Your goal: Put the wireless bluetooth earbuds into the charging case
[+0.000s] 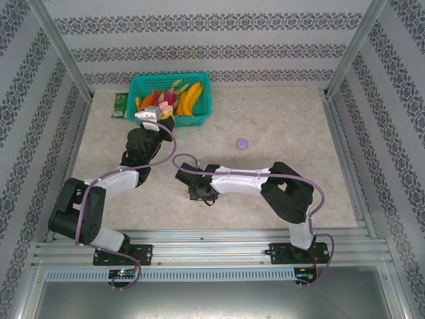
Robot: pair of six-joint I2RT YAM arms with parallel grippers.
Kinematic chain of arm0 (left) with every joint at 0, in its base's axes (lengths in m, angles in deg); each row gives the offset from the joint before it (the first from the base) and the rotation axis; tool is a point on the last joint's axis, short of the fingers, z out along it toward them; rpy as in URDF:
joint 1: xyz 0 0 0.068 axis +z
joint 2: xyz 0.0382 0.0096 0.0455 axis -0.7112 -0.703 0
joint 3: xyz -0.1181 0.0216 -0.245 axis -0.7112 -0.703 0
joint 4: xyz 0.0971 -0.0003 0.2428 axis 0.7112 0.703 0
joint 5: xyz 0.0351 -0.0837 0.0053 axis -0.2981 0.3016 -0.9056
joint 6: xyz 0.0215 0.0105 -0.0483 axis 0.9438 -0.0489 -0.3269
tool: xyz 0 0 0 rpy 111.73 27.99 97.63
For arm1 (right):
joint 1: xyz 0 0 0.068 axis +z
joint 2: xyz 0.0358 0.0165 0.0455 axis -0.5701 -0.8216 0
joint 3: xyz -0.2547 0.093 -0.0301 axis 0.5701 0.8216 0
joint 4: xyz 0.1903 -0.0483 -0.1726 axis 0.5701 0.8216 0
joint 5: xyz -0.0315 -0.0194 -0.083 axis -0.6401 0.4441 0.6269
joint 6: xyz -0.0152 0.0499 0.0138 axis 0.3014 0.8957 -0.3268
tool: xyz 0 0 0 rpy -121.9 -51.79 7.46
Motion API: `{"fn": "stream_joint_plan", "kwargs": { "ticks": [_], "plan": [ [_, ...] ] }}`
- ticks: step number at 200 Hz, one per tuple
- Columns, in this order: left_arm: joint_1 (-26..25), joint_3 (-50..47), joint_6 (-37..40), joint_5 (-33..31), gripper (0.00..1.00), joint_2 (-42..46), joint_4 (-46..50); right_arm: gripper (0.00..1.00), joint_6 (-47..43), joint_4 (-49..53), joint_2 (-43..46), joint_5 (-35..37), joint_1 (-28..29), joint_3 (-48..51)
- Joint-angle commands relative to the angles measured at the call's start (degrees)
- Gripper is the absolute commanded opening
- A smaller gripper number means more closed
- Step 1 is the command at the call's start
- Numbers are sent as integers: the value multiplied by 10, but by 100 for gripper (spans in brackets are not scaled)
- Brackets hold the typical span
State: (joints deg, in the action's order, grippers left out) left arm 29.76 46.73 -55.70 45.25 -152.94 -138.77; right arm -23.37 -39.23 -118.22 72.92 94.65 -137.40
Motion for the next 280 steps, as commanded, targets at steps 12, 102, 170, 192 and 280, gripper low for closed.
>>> {"fn": "stream_joint_plan", "kwargs": {
  "ticks": [12,102,170,192,280],
  "plan": [
    [7,-3,-6,-6,0,-2,-38,41,11,15,-23,10,4,-24],
    [8,-2,-9,0,0,-4,-32,22,12,5,-27,4,5,-11],
    [7,0,-15,18,0,-7,-25,16,-14,-7,17,21,-7,40],
    [7,-1,-17,27,0,-9,-25,16,-21,-17,43,27,-21,72],
    [8,-3,-25,85,0,-14,-7,16,-118,-84,158,30,-96,199]
  ]
}}
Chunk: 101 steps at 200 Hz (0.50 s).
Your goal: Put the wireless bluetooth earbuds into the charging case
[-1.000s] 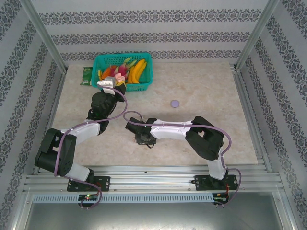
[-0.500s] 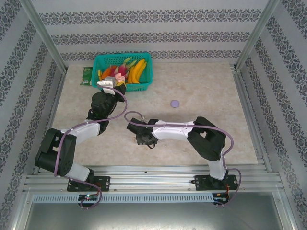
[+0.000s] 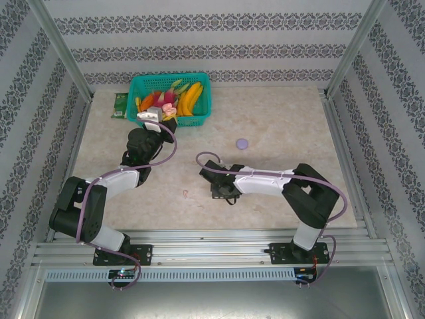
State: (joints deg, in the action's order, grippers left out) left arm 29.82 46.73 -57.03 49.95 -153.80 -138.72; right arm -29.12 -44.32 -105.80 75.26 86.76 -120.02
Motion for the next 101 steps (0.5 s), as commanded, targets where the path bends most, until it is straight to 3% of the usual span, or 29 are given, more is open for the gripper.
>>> {"fn": "stream_joint_plan", "kwargs": {
  "ticks": [1,55,101],
  "plan": [
    [7,-3,-12,40,0,-5,-7,16,-64,-34,35,6,-18,25],
    [7,-23,-27,96,0,7,-8,16,-226,-34,58,-8,-47,26],
    [0,-36,-18,177,0,-1,-16,16,-245,-93,96,-40,-90,72]
  ]
}}
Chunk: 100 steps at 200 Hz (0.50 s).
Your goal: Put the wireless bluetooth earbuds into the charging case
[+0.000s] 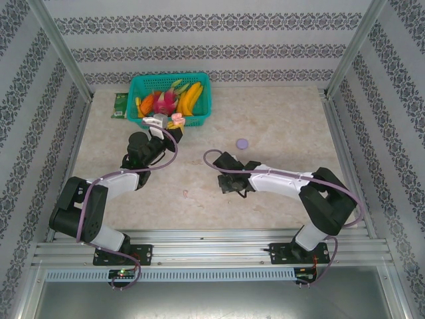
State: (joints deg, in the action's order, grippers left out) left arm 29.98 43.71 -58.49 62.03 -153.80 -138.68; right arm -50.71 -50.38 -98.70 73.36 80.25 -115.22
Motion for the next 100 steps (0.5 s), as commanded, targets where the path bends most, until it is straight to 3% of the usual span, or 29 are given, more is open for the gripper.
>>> {"fn": "stream_joint_plan", "kwargs": {
  "ticks": [1,100],
  "plan": [
    [-1,-6,-2,56,0,-1,-16,16,-28,-34,25,-22,-25,25],
    [-13,-11,-8,41,0,-4,-9,16,-20,-30,7,-28,-33,46]
  ]
}}
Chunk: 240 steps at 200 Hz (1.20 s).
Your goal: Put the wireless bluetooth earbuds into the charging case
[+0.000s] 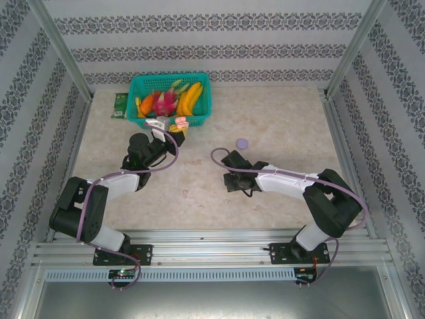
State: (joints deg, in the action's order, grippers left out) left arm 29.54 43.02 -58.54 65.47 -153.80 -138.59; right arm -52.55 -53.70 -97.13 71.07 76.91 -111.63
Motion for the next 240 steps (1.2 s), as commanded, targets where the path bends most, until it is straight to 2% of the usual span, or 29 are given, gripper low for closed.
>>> {"fn": "stream_joint_plan", "kwargs": {
  "ticks": [1,24,56,79,155,240],
  "plan": [
    [-9,-4,-7,7,0,-4,-10,16,-1,3,-9,-5,1,11],
    [-10,-4,-7,6,0,-3,-11,17,7,20,-19,-7,2,7],
    [-12,-3,-5,6,0,-3,-12,29,25,52,-35,-3,2,-13],
    [-12,-2,-5,5,0,-3,-11,34,39,79,-48,3,4,-35],
    [-13,-2,-3,2,0,-4,-17,34,52,132,-95,36,21,-100],
    [-13,-1,-3,2,0,-3,-17,31,27,140,-114,39,2,-121]
  ]
}}
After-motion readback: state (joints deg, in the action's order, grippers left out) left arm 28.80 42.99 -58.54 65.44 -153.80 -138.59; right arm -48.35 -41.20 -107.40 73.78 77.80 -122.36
